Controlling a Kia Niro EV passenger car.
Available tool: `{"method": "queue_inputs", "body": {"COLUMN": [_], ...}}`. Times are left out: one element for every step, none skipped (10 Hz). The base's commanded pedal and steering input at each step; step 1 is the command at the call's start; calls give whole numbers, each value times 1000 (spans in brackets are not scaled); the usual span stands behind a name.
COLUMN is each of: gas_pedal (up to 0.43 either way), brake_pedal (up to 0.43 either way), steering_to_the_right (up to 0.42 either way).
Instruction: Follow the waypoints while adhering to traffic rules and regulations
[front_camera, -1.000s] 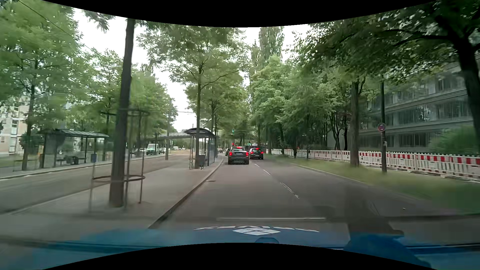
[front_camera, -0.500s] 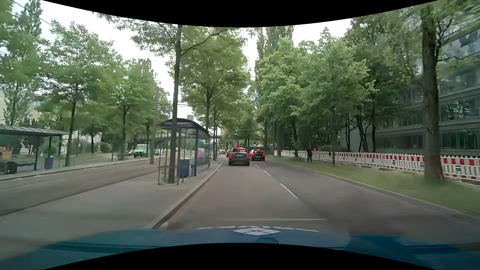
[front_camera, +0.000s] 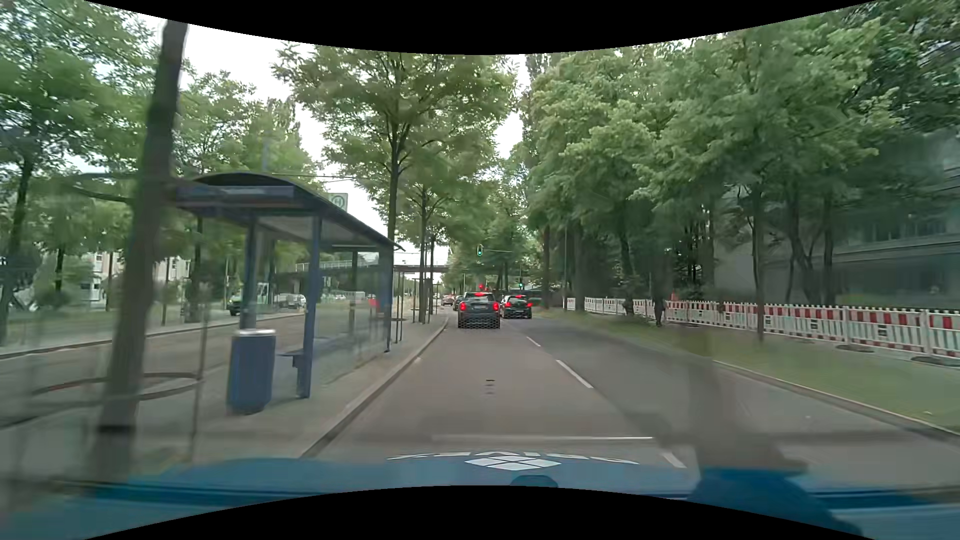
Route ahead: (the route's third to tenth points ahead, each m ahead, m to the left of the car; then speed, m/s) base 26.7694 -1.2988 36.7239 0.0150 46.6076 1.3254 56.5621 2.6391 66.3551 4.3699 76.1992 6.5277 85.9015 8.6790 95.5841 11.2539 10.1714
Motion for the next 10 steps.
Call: {"method": "queue_inputs", "body": {"gas_pedal": [0, 0, 0, 0, 0, 0, 0, 0, 0, 0], "brake_pedal": [0, 0, 0, 0, 0, 0, 0, 0, 0, 0], "steering_to_the_right": [-13, -14, -13, -13, -14, -13, -14, -14, -15, -15]}}
